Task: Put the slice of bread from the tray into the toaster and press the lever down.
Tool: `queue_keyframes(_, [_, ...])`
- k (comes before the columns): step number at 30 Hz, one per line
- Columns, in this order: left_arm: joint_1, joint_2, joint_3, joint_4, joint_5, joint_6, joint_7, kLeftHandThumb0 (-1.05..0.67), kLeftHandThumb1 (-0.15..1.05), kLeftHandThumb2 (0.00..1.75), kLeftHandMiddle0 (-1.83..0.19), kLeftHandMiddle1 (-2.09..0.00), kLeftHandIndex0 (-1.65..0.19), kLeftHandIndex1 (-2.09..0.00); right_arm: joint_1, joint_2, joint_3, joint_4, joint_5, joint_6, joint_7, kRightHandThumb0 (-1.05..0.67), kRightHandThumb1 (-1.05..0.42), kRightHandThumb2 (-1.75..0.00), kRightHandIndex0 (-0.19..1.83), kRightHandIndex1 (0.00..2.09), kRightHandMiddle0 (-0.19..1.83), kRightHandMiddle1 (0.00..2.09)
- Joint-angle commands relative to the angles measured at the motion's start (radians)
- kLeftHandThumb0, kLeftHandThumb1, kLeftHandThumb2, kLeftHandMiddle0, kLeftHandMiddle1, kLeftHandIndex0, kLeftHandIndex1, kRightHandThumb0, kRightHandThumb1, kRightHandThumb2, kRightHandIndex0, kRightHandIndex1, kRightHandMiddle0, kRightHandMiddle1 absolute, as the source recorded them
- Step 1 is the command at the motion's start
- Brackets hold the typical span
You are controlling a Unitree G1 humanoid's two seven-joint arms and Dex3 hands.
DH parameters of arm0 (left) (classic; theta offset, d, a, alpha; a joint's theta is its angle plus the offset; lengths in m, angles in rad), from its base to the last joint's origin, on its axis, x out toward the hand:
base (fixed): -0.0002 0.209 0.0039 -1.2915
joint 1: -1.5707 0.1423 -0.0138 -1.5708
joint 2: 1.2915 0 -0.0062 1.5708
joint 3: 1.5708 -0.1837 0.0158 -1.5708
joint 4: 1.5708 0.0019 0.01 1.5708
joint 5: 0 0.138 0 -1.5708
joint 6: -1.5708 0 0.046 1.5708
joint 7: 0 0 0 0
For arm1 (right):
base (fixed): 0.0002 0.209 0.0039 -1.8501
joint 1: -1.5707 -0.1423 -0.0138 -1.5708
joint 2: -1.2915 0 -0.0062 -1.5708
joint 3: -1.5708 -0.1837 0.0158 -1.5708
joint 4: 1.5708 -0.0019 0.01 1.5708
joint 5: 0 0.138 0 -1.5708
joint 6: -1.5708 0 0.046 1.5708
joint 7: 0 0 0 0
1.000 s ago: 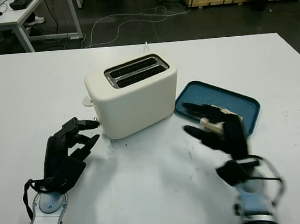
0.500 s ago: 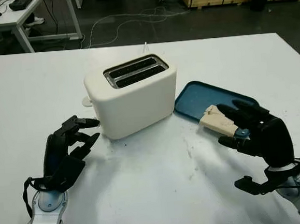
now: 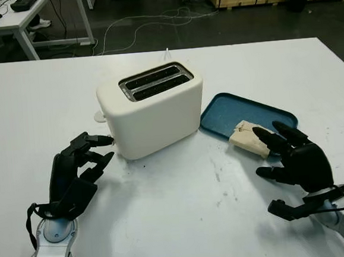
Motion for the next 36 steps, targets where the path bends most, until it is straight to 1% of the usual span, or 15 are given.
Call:
queue_keyframes(1, [0.008, -0.001, -0.004, -0.008, -0.002, -0.013, 0.003, -0.22, 0.92, 0.21, -0.60, -1.35, -0.60, -0.91, -0.015, -0.006, 0.027, 0.018, 0.012, -0.003, -0.012, -0.71, -0.75, -0.01, 0.31, 0.00, 0.38, 0.00])
queue_keyframes(5, [0.007, 0.003, 0.000, -0.002, -0.005, -0.023, 0.003, -0.22, 0.92, 0.21, -0.61, -1.35, -0.60, -0.91, -0.031, -0.014, 0.072, 0.030, -0.018, 0.019, -0.072, -0.71, -0.73, 0.00, 0.35, 0.02, 0.42, 0.02])
queue_keyframes(10, [0.006, 0.005, 0.001, -0.004, -0.002, -0.025, 0.004, -0.23, 0.92, 0.21, -0.62, -1.35, -0.61, -0.91, -0.062, -0.011, 0.134, 0.085, -0.029, 0.040, -0.141, -0.68, -0.74, 0.00, 0.38, 0.02, 0.45, 0.03])
queue_keyframes(15, [0.008, 0.006, 0.004, -0.010, -0.005, -0.021, 0.000, -0.23, 0.92, 0.21, -0.62, -1.36, -0.61, -0.92, -0.086, 0.005, 0.149, 0.150, 0.031, 0.016, -0.097, -0.66, -0.75, -0.01, 0.37, 0.01, 0.41, 0.00])
queue_keyframes(20, [0.009, 0.009, 0.005, -0.014, -0.009, -0.023, -0.004, -0.23, 0.92, 0.21, -0.61, -1.37, -0.61, -0.92, -0.110, 0.002, 0.173, 0.183, 0.049, 0.011, -0.090, -0.69, -0.75, 0.00, 0.37, 0.01, 0.41, 0.00])
queue_keyframes(28, [0.011, 0.009, 0.003, -0.018, -0.006, -0.019, -0.004, -0.23, 0.92, 0.20, -0.62, -1.35, -0.61, -0.91, -0.130, -0.010, 0.163, 0.219, 0.128, 0.009, 0.023, -0.71, -0.75, 0.00, 0.37, 0.01, 0.42, 0.01])
queue_keyframes(31, [0.010, 0.010, 0.001, -0.017, -0.003, -0.021, -0.003, -0.23, 0.92, 0.20, -0.62, -1.34, -0.61, -0.91, -0.131, -0.013, 0.164, 0.219, 0.137, 0.009, 0.036, -0.67, -0.76, 0.00, 0.42, 0.03, 0.45, 0.02])
queue_keyframes(35, [0.013, 0.001, 0.001, -0.020, -0.007, -0.014, 0.000, -0.23, 0.92, 0.20, -0.63, -1.35, -0.62, -0.91, -0.133, -0.017, 0.167, 0.219, 0.138, 0.003, 0.038, -0.56, -0.77, 0.00, 0.58, 0.09, 0.56, 0.04])
queue_keyframes(36, [0.014, 0.000, 0.002, -0.019, -0.010, -0.017, 0.000, -0.23, 0.92, 0.20, -0.63, -1.35, -0.62, -0.91, -0.134, -0.018, 0.169, 0.218, 0.134, 0.002, 0.033, -0.54, -0.77, 0.00, 0.64, 0.11, 0.62, 0.06])
